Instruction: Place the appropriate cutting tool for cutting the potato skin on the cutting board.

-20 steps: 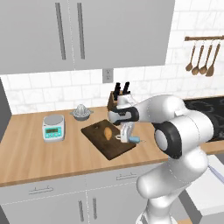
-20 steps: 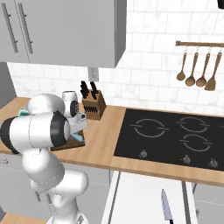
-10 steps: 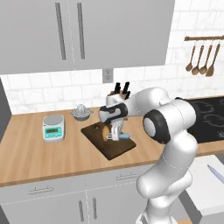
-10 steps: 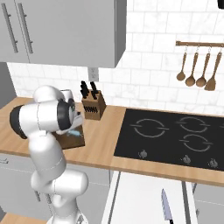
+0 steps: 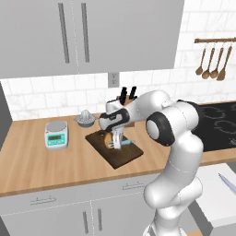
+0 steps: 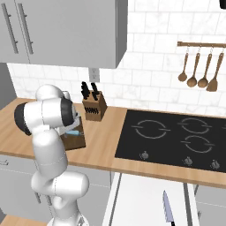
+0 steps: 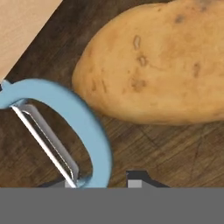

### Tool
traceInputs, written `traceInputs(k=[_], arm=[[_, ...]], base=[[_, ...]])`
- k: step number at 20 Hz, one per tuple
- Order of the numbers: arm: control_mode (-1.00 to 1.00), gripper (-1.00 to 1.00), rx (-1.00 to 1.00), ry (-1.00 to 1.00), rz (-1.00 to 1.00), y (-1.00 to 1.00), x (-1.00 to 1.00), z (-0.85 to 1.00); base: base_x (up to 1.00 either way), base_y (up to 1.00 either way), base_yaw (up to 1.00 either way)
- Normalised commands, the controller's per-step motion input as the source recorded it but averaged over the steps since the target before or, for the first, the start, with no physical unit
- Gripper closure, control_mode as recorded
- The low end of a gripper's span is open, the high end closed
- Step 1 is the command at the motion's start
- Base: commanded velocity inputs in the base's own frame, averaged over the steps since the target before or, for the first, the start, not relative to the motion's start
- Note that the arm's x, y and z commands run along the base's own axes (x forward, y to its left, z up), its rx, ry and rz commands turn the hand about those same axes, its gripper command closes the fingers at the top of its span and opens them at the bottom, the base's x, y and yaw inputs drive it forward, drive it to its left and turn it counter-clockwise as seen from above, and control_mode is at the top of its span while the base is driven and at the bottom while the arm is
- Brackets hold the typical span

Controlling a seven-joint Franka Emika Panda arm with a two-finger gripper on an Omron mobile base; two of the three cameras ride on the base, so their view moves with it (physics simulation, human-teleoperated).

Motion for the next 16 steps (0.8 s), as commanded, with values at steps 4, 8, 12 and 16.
traceInputs(k=[4,8,12,16], arm=[[-1.0,-1.0,0.0,0.0,0.01,0.01,-0.11,0.01],[-1.0,-1.0,0.0,-0.02,0.0,0.0,-0.12,0.34],[-1.0,-1.0,0.0,-0.08,0.0,0.0,-0.12,0.52],[-1.0,-1.0,0.0,-0.07,0.0,0.0,-0.21,0.43]], base=[[0.0,0.0,0.0],[0.0,0.0,0.0],[0.0,0.0,0.0],[0.0,0.0,0.0]])
